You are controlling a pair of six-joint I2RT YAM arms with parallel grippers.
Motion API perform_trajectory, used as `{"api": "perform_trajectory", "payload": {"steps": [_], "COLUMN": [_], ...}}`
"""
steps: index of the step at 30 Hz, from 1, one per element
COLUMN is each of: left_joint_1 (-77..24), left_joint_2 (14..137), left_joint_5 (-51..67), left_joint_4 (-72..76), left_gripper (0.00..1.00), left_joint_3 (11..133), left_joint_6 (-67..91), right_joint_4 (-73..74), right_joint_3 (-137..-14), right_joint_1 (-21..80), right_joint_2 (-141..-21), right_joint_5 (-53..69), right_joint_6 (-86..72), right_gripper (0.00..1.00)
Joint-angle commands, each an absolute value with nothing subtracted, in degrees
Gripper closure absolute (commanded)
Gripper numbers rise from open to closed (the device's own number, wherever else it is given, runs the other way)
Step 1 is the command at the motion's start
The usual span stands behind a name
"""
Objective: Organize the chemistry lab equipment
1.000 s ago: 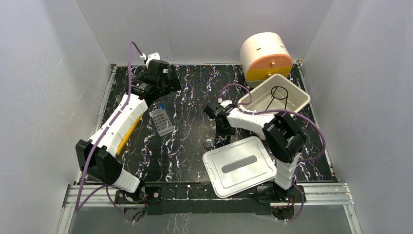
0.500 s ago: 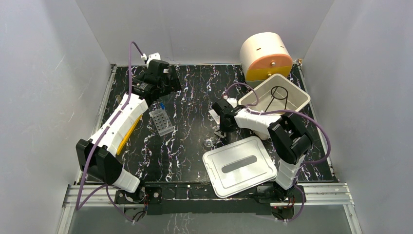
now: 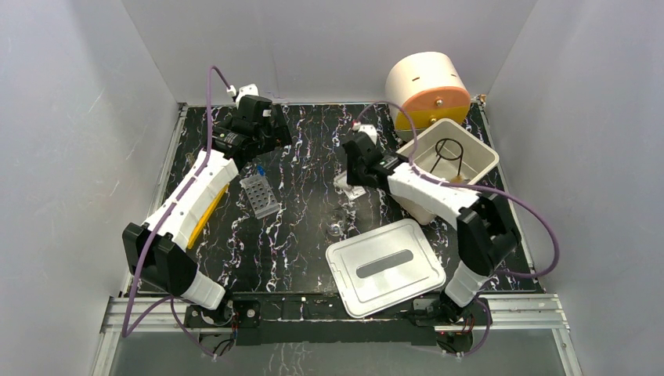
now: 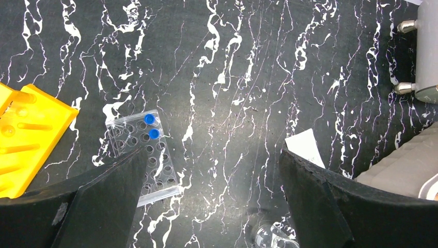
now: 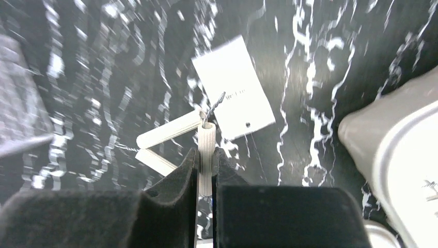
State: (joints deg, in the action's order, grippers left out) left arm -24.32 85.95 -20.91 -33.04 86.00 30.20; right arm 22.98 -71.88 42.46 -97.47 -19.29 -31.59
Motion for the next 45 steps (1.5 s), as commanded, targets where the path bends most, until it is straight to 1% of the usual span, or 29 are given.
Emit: {"api": "perform_trajectory", "payload": {"steps": [1,8,12,18,24,30,36,45], "left_joint_1": [-23.99,-23.99,-23.99,-23.99,-24.01,-23.99,-23.98,-23.99], "left_joint_2": [84.81,84.59,84.72,85.12,85.33,86.23,87.09,87.14], "left_joint_5": [-20.75,-20.59,-19.76,-19.0,-16.4,-15.02,-14.85,-14.96], "left_joint_4": [-33.22,-33.04,-32.82,-32.63,-32.2,-31.92,-31.92,-31.96], "left_gripper": [0.02,0.02,0.02,0.02,0.02,0.02,0.02,0.02], "left_joint_3": [86.65,86.2,85.79,85.78,85.52,85.89,87.14,87.36], "left_joint_6": [30.75,30.76,31.09,31.29,30.86,30.59,30.41,30.0], "right_joint_4": [20.3,21.18,22.37,28.42,29.67,24.39,21.73,19.56], "right_joint_3": [-78.2,-79.4,-76.23,-71.35,-66.04,-61.14,-59.88,-59.24], "right_joint_1": [39.97,33.7,27.87,20.44,17.37,17.38,17.34,17.15], "right_joint_2": [-91.17,-82.71,-78.11,-75.51,-77.22,-79.91,-83.95,-89.22], "right_joint_5": [-21.09,-27.05,-29.87,-30.75,-28.72,-27.59,-22.57,-22.35], "right_joint_6": [-29.4,-28.36,-28.66,-32.38,-33.74,-30.7,-28.47,-28.7], "right_gripper": [1.0,1.0,1.0,1.0,1.0,1.0,1.0,1.0]}}
